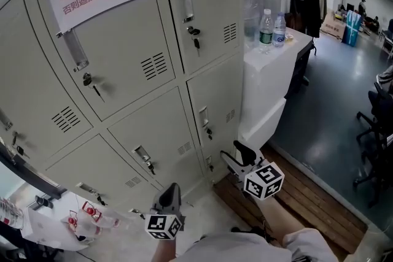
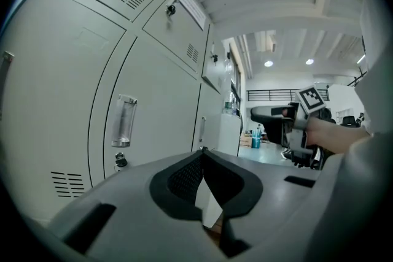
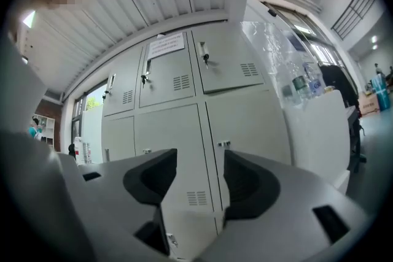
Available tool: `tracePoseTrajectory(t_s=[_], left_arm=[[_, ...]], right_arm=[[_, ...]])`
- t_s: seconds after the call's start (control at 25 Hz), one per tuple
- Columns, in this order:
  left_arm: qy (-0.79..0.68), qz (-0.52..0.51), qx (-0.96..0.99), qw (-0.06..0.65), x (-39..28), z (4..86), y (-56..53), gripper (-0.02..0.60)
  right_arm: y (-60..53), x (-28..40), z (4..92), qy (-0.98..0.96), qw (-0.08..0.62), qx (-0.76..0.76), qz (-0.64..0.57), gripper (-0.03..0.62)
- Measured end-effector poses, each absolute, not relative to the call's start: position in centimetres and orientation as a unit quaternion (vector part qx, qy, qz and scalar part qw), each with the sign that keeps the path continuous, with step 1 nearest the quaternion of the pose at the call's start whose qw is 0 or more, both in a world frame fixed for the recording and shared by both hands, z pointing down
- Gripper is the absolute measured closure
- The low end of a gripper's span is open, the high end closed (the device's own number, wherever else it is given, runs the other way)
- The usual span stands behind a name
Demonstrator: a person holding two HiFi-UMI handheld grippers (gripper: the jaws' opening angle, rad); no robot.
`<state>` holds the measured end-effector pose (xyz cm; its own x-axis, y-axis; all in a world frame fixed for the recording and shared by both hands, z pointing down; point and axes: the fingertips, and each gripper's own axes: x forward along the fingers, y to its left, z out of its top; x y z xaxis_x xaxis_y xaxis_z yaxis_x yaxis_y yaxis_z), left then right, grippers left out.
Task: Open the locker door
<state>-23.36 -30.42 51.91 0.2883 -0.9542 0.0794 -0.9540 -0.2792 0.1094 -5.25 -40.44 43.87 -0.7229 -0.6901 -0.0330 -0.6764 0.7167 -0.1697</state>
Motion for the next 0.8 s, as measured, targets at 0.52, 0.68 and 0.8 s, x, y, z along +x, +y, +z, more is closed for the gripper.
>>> tracePoseTrajectory(t_s=[0.52,0.68,0.8], left_arm=[[-0.621,-0.006,0.781,0.069,-24.6,51.8,-30.0,0.579],[-0.629,-0.007,0.774,0.070,-25.5,51.8,-29.9,0.579],[-0.638,-0.010,0.766,0.071,-26.4,51.7,-29.8,0.580]], right_arm=[[-46.2,-8.9,21.3,0.961,0.114,-0.251,0.010,0.384],[-48.5,-9.8,15.9,0.963,0.117,-0.242,0.035,0.382],[-50.6,-10.8,12.7,0.963,0.111,-0.239,0.048,0.382]])
